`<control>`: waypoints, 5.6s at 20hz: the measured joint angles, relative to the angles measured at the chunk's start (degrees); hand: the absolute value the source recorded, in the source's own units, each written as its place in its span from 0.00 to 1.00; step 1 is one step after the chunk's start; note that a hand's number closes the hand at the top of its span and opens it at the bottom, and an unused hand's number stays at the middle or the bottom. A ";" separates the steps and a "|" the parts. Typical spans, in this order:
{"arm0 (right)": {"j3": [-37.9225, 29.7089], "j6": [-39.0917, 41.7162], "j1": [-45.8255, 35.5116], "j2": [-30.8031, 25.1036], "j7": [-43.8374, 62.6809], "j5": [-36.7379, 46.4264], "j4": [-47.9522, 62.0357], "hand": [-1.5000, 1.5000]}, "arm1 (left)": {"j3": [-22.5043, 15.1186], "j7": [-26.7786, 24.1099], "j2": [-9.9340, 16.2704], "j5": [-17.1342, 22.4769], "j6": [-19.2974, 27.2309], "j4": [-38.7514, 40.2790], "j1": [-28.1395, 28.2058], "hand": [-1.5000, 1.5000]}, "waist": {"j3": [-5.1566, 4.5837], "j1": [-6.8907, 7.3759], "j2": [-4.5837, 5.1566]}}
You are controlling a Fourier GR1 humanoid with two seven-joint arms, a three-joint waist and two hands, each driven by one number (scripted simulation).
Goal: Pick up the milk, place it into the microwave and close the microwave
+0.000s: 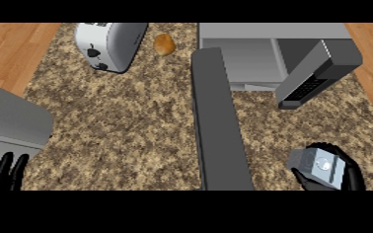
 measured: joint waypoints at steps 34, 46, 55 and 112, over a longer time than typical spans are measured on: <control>9.11 -11.60 -24.24 4.79 21.55 3.76 -7.61 1.00 | 3.36 -1.26 -0.24 2.74 -3.54 2.40 0.64 0.00 | -0.02 0.57 0.10; 5.09 -17.05 -46.99 4.51 16.85 6.67 21.47 1.00 | 6.50 0.01 0.74 4.98 -5.84 4.25 -2.15 0.00 | 0.03 1.71 0.57; 2.49 -21.66 -57.16 1.38 10.48 9.02 36.20 1.00 | 7.22 0.28 1.96 6.02 -7.23 5.88 -5.20 0.00 | 0.26 3.95 1.69; -1.42 -37.95 -64.50 -3.53 13.08 12.80 51.28 0.00 | -4.44 3.54 -0.10 -8.51 -4.01 8.92 -16.18 0.00 | 0.38 8.16 3.98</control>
